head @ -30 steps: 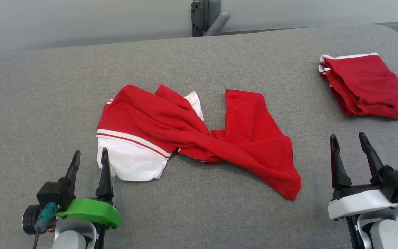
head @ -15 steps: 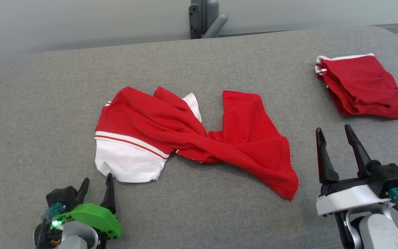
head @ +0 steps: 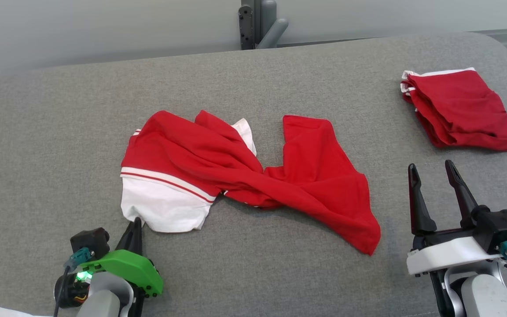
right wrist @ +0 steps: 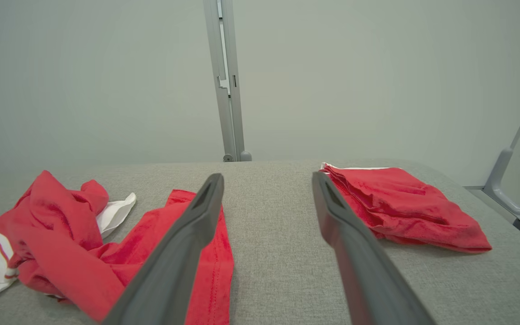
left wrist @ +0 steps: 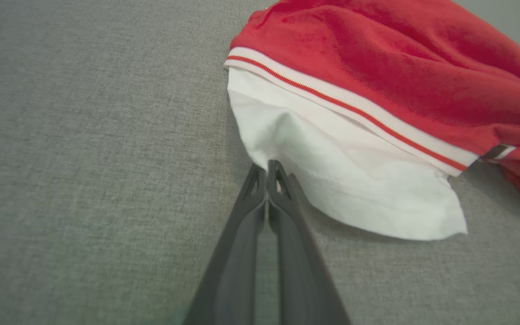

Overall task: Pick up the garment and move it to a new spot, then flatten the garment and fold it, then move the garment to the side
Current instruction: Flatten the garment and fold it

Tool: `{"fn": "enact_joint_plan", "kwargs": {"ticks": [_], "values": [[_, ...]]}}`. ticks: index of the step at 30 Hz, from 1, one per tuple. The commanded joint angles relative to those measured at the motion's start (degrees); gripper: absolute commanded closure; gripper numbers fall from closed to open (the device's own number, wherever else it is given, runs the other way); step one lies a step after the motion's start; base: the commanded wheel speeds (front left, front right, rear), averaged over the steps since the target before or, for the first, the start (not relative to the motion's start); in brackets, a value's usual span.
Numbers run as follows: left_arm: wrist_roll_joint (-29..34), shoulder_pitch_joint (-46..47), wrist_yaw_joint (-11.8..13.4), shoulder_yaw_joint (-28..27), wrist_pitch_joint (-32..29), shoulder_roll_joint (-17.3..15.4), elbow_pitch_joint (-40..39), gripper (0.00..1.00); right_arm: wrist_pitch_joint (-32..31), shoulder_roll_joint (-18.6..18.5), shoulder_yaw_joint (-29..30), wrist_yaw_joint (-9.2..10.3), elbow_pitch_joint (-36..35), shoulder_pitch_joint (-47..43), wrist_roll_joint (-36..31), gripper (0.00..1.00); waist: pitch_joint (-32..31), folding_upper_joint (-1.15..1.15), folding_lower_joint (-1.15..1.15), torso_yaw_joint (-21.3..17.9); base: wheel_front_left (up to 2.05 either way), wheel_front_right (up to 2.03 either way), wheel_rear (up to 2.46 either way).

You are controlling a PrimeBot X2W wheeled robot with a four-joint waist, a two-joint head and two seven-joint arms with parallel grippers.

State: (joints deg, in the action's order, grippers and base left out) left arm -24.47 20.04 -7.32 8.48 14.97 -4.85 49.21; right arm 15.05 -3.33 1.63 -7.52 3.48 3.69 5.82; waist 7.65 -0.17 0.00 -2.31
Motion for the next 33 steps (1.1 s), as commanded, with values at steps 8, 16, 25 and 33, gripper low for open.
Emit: {"fn": "enact_joint_plan", "kwargs": {"ticks": [8,16,25,33], "values": [[-1.76,-3.87,-0.16,3.51,0.23,-3.17,-5.85,1.00,0.15,0.23,0.85,0.07,-0.08,-1.12,-0.18,0.00,-0.86,0.17,0.00,4.07,0.00,0.00,0.00],[-3.48,-7.47,-0.16,5.19,-4.56,-7.33,-11.15,1.00,0.15,0.38,0.82,0.07,0.57,-1.07,0.49,0.00,-1.46,0.17,0.00,6.71,0.00,0.00,0.00],[-3.47,-8.61,2.67,4.43,-4.60,-8.21,-14.04,0.00,0.15,0.39,0.30,0.07,0.98,-0.68,0.96,0.00,-1.78,0.17,0.00,6.16,0.00,0.00,0.00],[-1.13,-8.38,5.01,3.69,-0.34,-7.49,-19.92,0.00,0.15,0.40,1.94,0.07,-0.30,-1.16,0.81,0.00,-2.51,0.17,0.00,4.59,0.00,0.00,0.00]]}}
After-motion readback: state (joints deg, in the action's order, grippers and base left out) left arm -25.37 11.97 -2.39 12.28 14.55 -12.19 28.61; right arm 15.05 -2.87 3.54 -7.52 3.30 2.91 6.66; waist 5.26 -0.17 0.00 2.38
